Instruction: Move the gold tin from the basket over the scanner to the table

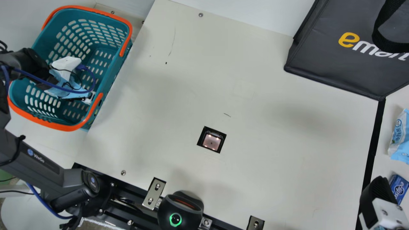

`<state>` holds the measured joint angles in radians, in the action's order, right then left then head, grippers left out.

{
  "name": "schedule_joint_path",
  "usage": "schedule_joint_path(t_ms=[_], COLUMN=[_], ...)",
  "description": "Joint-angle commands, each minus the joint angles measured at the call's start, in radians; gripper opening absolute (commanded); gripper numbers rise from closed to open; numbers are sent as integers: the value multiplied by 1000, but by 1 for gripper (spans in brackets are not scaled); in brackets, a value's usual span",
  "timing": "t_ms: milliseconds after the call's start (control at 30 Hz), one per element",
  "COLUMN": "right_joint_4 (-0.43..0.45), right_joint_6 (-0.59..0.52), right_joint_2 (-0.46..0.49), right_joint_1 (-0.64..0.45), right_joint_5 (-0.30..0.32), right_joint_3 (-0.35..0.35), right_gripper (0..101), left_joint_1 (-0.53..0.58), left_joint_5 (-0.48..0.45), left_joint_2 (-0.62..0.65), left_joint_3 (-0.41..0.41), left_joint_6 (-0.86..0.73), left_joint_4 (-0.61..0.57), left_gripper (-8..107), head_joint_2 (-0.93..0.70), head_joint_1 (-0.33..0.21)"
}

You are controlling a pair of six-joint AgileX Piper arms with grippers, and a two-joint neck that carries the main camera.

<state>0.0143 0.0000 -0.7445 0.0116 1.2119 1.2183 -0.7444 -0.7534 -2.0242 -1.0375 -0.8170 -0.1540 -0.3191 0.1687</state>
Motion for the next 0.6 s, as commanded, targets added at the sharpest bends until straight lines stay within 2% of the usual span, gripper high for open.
schedule_joint_path(t_ms=[0,567], right_joint_4=[0,0], right_joint_6=[0,0], right_joint_2=[0,0], right_joint_1=[0,0], right_joint_5=[0,0], right_joint_3=[0,0], right_gripper=[95,95], left_joint_1=[-2,-17], left_joint_5=[8,130], left_joint_2=[-2,6], left_joint_3=[3,28], left_joint_6=[-6,11], left_joint_4=[3,98], left_gripper=[90,90], head_joint_2=[-2,-2], head_joint_1=[-30,-30])
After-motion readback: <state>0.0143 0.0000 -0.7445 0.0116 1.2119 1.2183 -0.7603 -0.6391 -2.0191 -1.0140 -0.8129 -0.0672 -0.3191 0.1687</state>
